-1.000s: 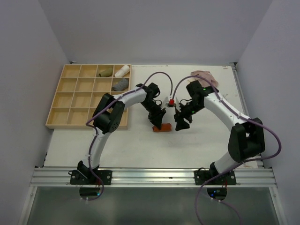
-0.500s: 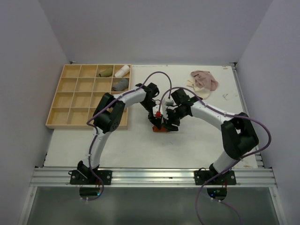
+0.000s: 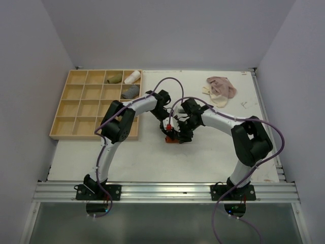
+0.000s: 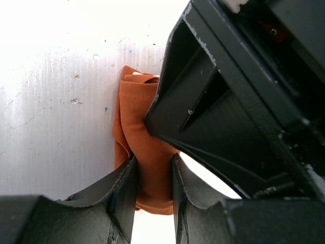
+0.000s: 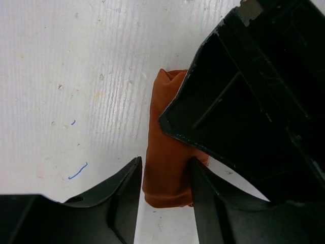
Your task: Roll the underwear
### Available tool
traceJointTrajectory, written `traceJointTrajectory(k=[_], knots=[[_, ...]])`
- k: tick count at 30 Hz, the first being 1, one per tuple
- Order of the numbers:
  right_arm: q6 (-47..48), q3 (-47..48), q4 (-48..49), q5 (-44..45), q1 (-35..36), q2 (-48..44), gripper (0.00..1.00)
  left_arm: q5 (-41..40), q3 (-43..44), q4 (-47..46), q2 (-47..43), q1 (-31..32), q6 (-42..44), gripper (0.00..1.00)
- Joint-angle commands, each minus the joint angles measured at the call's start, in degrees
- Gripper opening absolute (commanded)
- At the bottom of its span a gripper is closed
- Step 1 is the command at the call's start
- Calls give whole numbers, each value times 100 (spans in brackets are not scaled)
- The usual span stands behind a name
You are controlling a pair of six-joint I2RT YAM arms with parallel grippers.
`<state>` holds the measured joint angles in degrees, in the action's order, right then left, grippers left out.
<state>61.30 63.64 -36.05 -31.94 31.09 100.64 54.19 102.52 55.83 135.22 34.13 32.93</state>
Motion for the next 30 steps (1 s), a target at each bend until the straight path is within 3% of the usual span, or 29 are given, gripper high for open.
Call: traceJointTrajectory(k=[1, 7, 10, 17, 23, 27, 30], knots=[[5, 0, 230, 759, 2, 447, 45, -1631, -408, -55, 602, 76, 408, 36], [-21, 175, 2, 997, 72, 763, 17, -1359, -417, -99, 261, -64, 346, 38], [14, 316, -209, 1015, 72, 869, 8, -1140, -452, -301, -56, -239, 162, 43], [-48, 509, -446, 901, 72, 1028, 1, -796, -698, -1520, -1479, -925, -681, 50], [-241, 843, -771, 664, 64, 1221, 0, -1436, -829, -2398, -2455, -1505, -1095, 52], [-495, 1308, -1341, 365, 55, 1484, 0, -1842, -1637, -3358, -3500, -2215, -1412, 54], [-636, 1765, -1859, -4, 55, 1818, 0, -1878, -2594, -3728, -4563, -2323, -790, 57]])
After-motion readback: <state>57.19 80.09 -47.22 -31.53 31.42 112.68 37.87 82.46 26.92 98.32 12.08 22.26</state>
